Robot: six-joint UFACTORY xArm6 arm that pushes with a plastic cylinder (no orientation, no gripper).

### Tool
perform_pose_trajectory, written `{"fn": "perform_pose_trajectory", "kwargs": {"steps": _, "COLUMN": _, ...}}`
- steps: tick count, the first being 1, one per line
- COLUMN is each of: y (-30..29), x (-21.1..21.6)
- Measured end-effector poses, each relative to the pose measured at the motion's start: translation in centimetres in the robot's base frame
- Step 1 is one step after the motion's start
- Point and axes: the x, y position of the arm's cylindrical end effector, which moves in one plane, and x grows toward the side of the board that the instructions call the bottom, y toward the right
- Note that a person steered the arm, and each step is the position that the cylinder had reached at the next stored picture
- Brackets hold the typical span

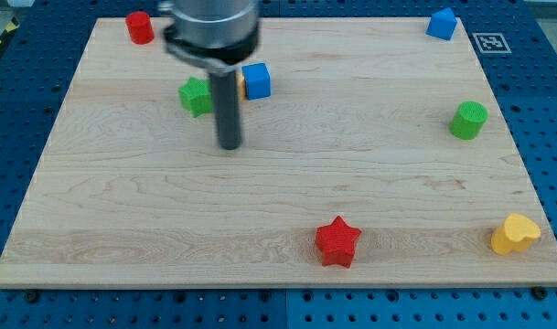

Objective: Slide the green star up a bit

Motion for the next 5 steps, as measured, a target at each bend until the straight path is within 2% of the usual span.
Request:
{"fn": "perform_pose_trajectory", "kwargs": {"steps": 1, "y": -2.4, "x": 0.0}}
{"fn": "perform_pose_trajectory", "kwargs": {"steps": 2, "y": -2.5, "x": -0.5}}
{"fn": "perform_pose_trajectory", "kwargs": {"steps": 5, "y": -3.6, "x": -5.8}}
